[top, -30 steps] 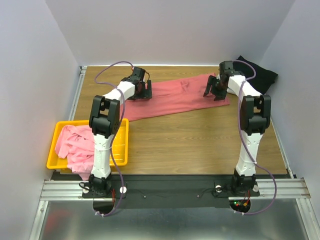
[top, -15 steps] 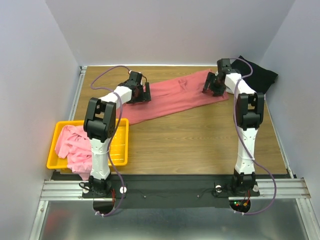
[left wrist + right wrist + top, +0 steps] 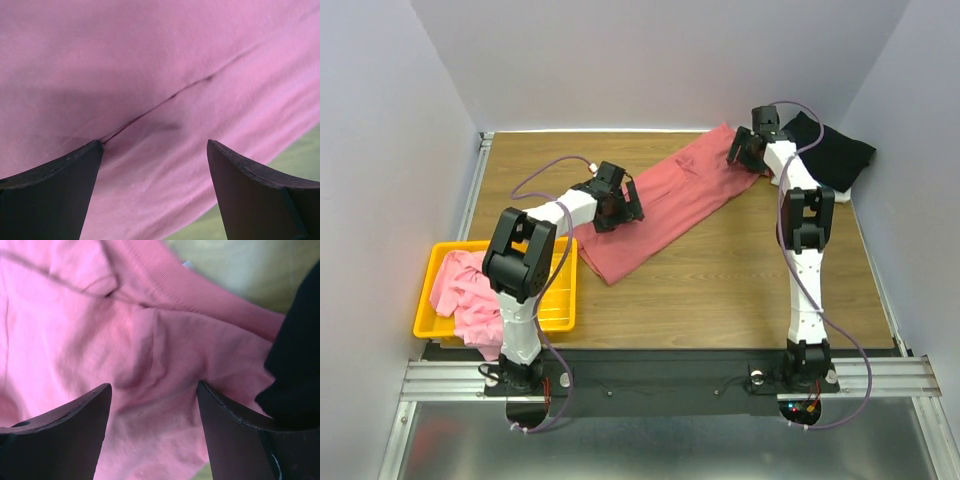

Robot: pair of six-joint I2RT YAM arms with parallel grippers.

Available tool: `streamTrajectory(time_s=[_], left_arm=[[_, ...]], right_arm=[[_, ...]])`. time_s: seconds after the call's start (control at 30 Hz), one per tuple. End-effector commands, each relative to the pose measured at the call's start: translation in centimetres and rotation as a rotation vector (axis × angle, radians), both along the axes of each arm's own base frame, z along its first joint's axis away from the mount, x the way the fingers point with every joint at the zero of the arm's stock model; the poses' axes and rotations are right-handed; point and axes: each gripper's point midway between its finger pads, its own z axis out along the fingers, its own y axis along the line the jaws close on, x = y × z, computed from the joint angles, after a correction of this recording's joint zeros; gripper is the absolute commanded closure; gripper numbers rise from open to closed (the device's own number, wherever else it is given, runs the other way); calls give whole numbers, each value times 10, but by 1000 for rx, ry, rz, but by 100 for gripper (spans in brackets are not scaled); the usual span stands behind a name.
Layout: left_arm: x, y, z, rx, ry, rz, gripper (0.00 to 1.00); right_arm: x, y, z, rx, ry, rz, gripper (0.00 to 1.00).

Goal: Fold and stack the t-shirts
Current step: Fold the tshirt

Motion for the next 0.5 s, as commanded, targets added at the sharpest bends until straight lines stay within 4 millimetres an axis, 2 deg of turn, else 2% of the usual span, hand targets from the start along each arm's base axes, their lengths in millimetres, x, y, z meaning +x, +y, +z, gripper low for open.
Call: streamTrajectory(time_s=[0.0, 0.03, 0.23, 0.3, 0.4, 0.47], left_arm=[[-85, -18, -36, -38, 268, 10, 1], [-94, -27, -35, -41, 268, -13, 1], [-144, -59, -43, -73, 331, -127, 1], [-164, -76, -43, -82, 342, -197, 2], [-180, -100, -30, -124, 321, -270, 1], [-184, -111, -20, -159, 301, -296, 1]], right_arm=[[3, -8, -45, -4, 52, -31, 25], [4, -5, -50, 17, 56, -29, 25], [15, 19, -54, 109, 12, 46, 24], [18, 28, -49, 124, -6, 91, 23], [18, 38, -36, 129, -27, 140, 23], [18, 43, -26, 129, -41, 168, 22]])
